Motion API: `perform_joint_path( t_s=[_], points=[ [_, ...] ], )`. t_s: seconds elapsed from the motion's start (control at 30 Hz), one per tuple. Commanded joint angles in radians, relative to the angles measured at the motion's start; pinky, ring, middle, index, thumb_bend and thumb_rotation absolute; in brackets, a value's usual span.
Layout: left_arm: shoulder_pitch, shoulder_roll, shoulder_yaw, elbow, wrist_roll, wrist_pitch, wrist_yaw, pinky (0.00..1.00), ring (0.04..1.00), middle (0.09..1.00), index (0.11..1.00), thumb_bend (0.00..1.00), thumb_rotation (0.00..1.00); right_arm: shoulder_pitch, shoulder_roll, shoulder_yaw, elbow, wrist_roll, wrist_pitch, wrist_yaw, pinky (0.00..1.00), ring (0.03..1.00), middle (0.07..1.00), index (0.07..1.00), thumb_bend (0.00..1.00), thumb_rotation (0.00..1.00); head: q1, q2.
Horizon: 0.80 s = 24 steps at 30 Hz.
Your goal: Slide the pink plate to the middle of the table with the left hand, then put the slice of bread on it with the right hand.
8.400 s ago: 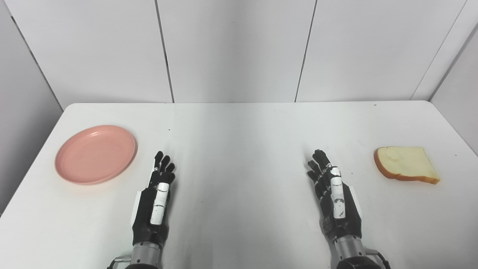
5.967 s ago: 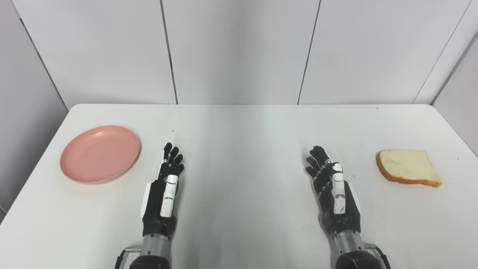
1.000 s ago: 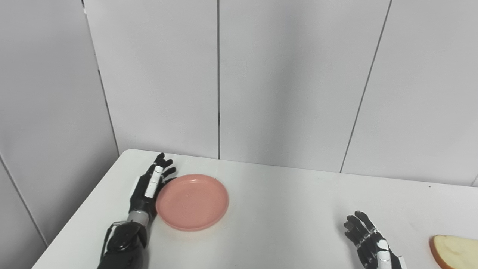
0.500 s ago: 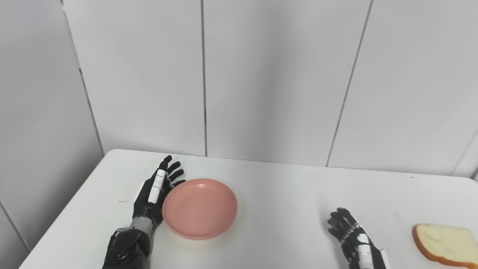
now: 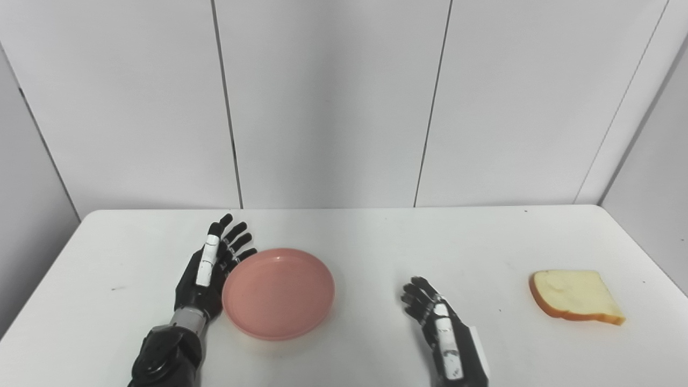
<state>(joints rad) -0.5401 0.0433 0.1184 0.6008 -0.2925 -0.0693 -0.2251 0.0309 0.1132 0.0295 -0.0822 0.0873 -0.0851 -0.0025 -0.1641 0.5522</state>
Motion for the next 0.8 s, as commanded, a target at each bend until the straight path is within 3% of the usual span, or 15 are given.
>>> perform_joint_path(
  t_s=[0.0,0.17,0.4,0.53,0.67,0.77],
  points=[
    [-0.019,-0.015,-0.007,-0.026,0.006,0.022,0.013,0.76,0.87,0.886,0.919,0.86,0.8,0.045,0.023,0.016,0.047,-0.015,0.016,-0.01,0.88,0.818,0.809,0.811,0.82,0.91,-0.015,0.004],
    [-0.019,-0.037,-0.013,-0.02,0.015,0.042,0.026,0.77,0.863,0.874,0.915,0.88,0.81,0.038,0.041,0.033,0.048,-0.052,0.014,-0.031,0.91,0.849,0.84,0.832,0.82,0.93,-0.057,0.009],
    [-0.021,-0.052,-0.033,0.008,0.016,0.008,-0.007,0.81,0.883,0.889,0.945,0.86,0.85,0.041,0.063,0.055,0.044,-0.093,0.014,-0.055,0.91,0.865,0.849,0.847,0.8,0.94,-0.146,0.007],
    [-0.021,-0.063,-0.032,0.008,-0.002,0.006,-0.013,0.8,0.877,0.888,0.943,0.87,0.82,0.046,0.084,0.056,0.053,-0.13,-0.042,-0.091,0.87,0.844,0.836,0.851,0.78,0.92,-0.173,0.008],
    [-0.018,-0.069,-0.028,0.005,-0.008,-0.002,-0.016,0.8,0.886,0.888,0.938,0.86,0.81,0.047,0.09,0.056,0.06,-0.17,-0.116,-0.134,0.87,0.851,0.836,0.846,0.64,0.91,-0.177,0.007],
    [-0.018,-0.078,-0.022,0.015,-0.01,-0.01,-0.012,0.82,0.891,0.884,0.927,0.87,0.79,0.037,0.083,0.041,0.062,-0.178,-0.152,-0.163,0.87,0.852,0.84,0.86,0.62,0.9,-0.157,-0.001]
  ],
)
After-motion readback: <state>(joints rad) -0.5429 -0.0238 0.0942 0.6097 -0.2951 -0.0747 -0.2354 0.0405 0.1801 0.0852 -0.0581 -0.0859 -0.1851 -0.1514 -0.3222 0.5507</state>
